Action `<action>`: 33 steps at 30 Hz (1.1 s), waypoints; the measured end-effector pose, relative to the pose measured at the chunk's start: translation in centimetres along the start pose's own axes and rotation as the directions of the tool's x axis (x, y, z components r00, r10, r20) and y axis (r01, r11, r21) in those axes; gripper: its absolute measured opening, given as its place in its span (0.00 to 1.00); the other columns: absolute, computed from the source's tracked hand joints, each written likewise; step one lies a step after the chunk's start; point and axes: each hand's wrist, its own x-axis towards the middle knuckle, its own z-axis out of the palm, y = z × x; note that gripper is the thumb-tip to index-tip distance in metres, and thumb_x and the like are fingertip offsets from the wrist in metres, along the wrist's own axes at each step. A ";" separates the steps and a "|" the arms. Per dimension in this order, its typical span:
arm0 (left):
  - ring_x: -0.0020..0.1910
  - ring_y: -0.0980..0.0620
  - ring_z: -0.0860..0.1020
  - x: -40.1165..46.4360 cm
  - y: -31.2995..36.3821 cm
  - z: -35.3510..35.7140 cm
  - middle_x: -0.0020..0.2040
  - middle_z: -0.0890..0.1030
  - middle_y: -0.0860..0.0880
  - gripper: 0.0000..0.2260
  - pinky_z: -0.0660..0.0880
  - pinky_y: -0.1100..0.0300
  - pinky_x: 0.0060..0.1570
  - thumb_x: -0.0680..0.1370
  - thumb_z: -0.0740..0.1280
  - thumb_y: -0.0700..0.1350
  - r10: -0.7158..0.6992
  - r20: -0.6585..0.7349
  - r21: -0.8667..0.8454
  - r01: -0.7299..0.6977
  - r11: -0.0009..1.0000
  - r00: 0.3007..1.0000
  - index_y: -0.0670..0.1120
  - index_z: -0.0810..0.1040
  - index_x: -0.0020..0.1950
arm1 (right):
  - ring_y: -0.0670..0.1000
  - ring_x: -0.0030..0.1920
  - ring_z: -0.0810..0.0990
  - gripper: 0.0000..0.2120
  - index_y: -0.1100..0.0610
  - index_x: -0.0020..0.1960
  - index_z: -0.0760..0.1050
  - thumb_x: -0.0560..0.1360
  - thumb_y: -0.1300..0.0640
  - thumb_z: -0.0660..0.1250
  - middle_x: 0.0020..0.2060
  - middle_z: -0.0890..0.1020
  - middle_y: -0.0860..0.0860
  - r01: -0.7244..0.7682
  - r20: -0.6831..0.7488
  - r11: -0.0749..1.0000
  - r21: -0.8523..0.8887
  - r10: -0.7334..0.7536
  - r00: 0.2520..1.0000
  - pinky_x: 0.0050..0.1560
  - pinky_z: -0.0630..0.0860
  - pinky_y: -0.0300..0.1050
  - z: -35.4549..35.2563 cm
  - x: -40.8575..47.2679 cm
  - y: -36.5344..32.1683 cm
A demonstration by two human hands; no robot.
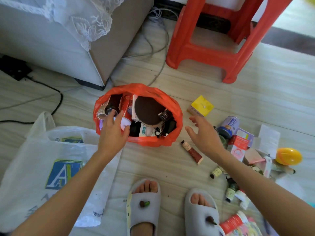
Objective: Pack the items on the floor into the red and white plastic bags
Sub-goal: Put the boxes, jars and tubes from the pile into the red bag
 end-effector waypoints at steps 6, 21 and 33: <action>0.68 0.38 0.67 -4.0 5.6 2.2 0.66 0.71 0.38 0.20 0.66 0.46 0.65 0.75 0.57 0.47 0.392 0.010 0.055 -0.392 0.918 0.920 0.42 0.71 0.65 | 0.57 0.62 0.72 0.21 0.58 0.67 0.68 0.76 0.52 0.64 0.62 0.74 0.56 -0.081 -0.018 0.984 -0.160 0.080 0.997 0.57 0.70 0.49 -1.6 -5.0 5.1; 0.71 0.39 0.63 -4.3 13.2 17.9 0.71 0.66 0.40 0.26 0.60 0.47 0.70 0.72 0.48 0.35 0.439 0.638 0.162 -0.667 0.727 0.633 0.41 0.66 0.69 | 0.58 0.72 0.61 0.36 0.58 0.75 0.54 0.73 0.52 0.67 0.73 0.61 0.56 -0.121 0.050 0.989 -0.081 0.125 0.991 0.69 0.63 0.52 1.6 -0.3 13.3; 0.60 0.42 0.68 -3.9 11.8 19.0 0.58 0.70 0.42 0.18 0.68 0.52 0.56 0.76 0.58 0.37 0.238 0.643 0.229 -0.479 0.847 0.728 0.43 0.66 0.66 | 0.58 0.63 0.68 0.33 0.63 0.67 0.62 0.68 0.54 0.72 0.63 0.68 0.59 -0.071 0.119 0.997 -0.010 0.071 0.990 0.63 0.66 0.45 2.9 2.7 13.5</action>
